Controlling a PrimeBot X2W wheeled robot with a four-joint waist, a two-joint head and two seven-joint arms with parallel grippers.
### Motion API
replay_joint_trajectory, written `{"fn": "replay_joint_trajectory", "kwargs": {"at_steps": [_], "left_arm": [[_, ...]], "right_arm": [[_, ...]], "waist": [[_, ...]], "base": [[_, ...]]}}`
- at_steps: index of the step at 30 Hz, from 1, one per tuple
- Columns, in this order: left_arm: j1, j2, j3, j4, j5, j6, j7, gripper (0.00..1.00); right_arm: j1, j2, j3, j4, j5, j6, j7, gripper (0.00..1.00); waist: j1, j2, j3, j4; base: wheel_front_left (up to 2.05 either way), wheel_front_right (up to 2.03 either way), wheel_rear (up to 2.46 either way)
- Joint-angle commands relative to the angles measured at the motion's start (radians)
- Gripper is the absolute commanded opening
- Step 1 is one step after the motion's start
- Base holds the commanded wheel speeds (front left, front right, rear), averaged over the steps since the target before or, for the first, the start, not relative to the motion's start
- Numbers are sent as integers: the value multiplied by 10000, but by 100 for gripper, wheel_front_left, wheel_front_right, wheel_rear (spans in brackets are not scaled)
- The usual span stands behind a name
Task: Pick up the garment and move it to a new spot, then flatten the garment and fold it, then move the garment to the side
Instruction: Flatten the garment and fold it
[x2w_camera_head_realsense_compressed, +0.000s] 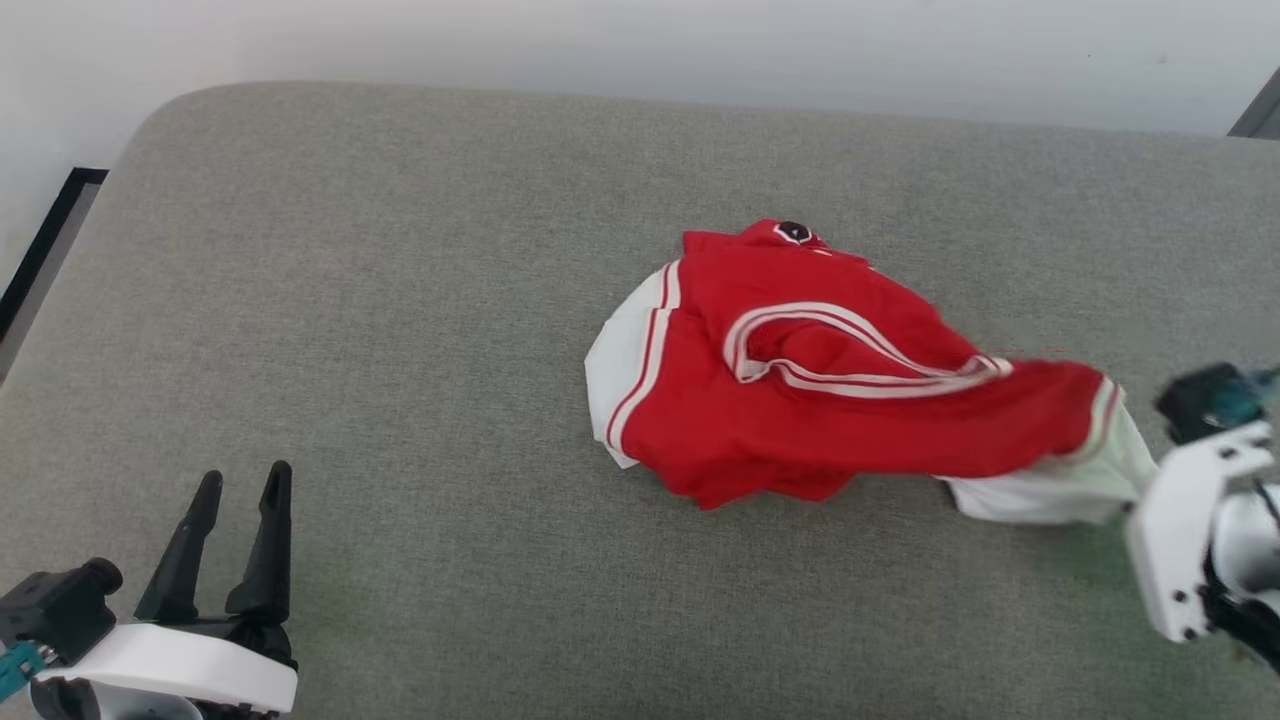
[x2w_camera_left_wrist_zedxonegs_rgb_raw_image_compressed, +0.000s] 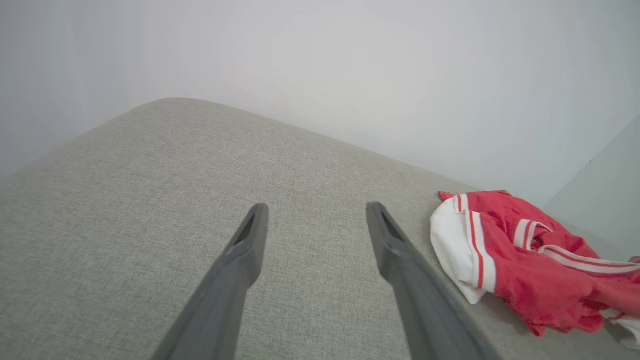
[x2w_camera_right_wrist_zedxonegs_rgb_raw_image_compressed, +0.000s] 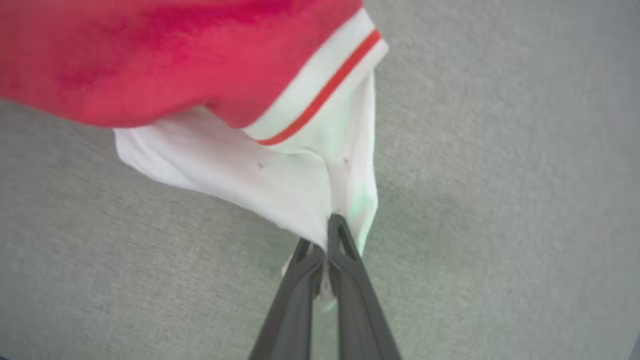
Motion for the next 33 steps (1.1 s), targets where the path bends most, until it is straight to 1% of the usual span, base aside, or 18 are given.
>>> {"fn": "replay_joint_trajectory", "kwargs": {"at_steps": [1,5,6,7,9,10,11,12,16,20,22,28,33], "left_arm": [[-46,68,-1,-21,-53,-30,-46,100],[-169,107,-76,32,-73,-30,-46,100],[-208,112,-105,43,-94,-30,-46,100],[-242,156,-175,88,-103,-30,-46,100],[-265,176,-218,109,-134,-30,-46,100],[-293,230,-287,134,-132,-30,-46,100],[-337,282,-345,156,-153,-30,-46,100],[-398,321,-404,167,-205,-30,-46,100],[-541,632,-804,287,-458,-30,-20,100],[-829,1040,-1183,222,-813,-30,383,100],[-995,1246,-1387,89,-1089,-30,740,100],[-1756,1914,-1931,-325,-1732,-30,2307,100],[-2615,2368,-2315,-543,-2057,-19,3920,100]], "right_arm": [[302,87,-393,19,-73,-21,132,0],[574,155,-960,460,-229,-22,88,0],[599,192,-1055,662,-254,-22,-13,0],[549,340,-1173,1144,-307,-21,-266,0],[494,343,-1105,1351,-366,-22,-379,0],[431,465,-1088,1594,-291,-21,-480,11],[352,564,-1087,1821,-282,-21,-619,58],[270,571,-1009,1986,-349,-19,-772,100],[76,745,-683,2353,-294,-13,-1099,100],[94,797,-630,2080,-174,-13,-1187,100],[197,864,-732,1734,-79,-13,-1271,100],[727,1334,-1046,379,73,-14,-1236,100],[1063,1941,-1315,-911,16,-14,-1548,100]], "waist": [[0,0,36,-15],[0,0,100,-3],[0,0,122,-1],[0,0,159,-12],[0,0,175,-13],[0,0,184,-20],[0,0,191,-33],[0,0,197,-43],[0,0,158,-161],[0,0,53,-379],[0,0,-9,-492],[0,0,-193,-942],[0,0,-267,-1437]], "base": [[0,0,0],[0,0,0],[0,0,0],[0,0,0],[0,0,0],[0,0,0],[0,0,0],[0,0,0],[0,0,0],[0,0,0],[0,0,0],[0,0,0],[0,0,0]]}}
